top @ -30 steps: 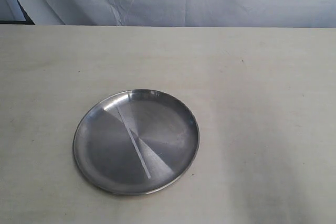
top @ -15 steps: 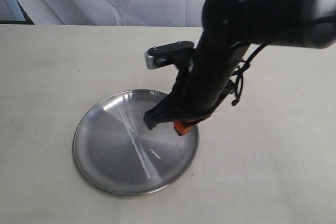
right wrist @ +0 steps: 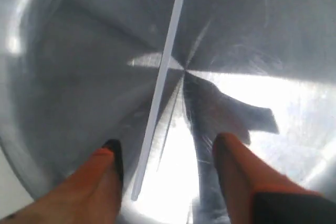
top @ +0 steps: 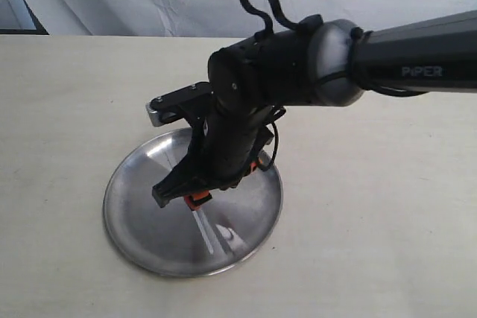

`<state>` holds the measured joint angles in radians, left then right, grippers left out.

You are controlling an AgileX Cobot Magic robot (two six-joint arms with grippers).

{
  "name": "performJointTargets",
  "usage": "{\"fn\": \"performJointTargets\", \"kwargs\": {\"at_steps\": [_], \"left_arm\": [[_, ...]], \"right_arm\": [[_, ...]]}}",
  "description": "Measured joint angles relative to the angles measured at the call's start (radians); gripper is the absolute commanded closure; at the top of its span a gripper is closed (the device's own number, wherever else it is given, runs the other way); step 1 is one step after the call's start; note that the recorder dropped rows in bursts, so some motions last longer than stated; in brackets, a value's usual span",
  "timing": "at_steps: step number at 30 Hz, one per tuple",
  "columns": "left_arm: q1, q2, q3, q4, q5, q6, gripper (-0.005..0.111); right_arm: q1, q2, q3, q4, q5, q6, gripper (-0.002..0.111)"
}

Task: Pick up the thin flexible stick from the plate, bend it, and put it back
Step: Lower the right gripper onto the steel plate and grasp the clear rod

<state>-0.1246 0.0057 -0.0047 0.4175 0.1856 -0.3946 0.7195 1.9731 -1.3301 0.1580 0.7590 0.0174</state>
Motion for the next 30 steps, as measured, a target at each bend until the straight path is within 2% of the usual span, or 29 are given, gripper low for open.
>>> {"fn": "performJointTargets", "kwargs": {"at_steps": [14,16,20,21,30], "left_arm": [[0.000,0.000,0.000,0.000,0.000,0.000,0.106],[0.000,0.000,0.000,0.000,0.000,0.000,0.106],[0.000,0.000,0.000,0.000,0.000,0.000,0.106],[0.000,0.000,0.000,0.000,0.000,0.000,0.106],[0.000,0.000,0.000,0.000,0.000,0.000,0.106]], "right_arm": [[0.034,0.143,-0.044,-0.022,-0.003,0.017,0.061],[0.042,0.151,-0.051,-0.044,0.002,0.029,0.067],[0.053,0.168,-0.059,-0.091,0.031,0.036,0.104],[0.053,0.172,-0.064,-0.103,0.036,0.036,0.109],[0.061,0.177,-0.070,-0.137,0.059,-0.006,0.109]]}}
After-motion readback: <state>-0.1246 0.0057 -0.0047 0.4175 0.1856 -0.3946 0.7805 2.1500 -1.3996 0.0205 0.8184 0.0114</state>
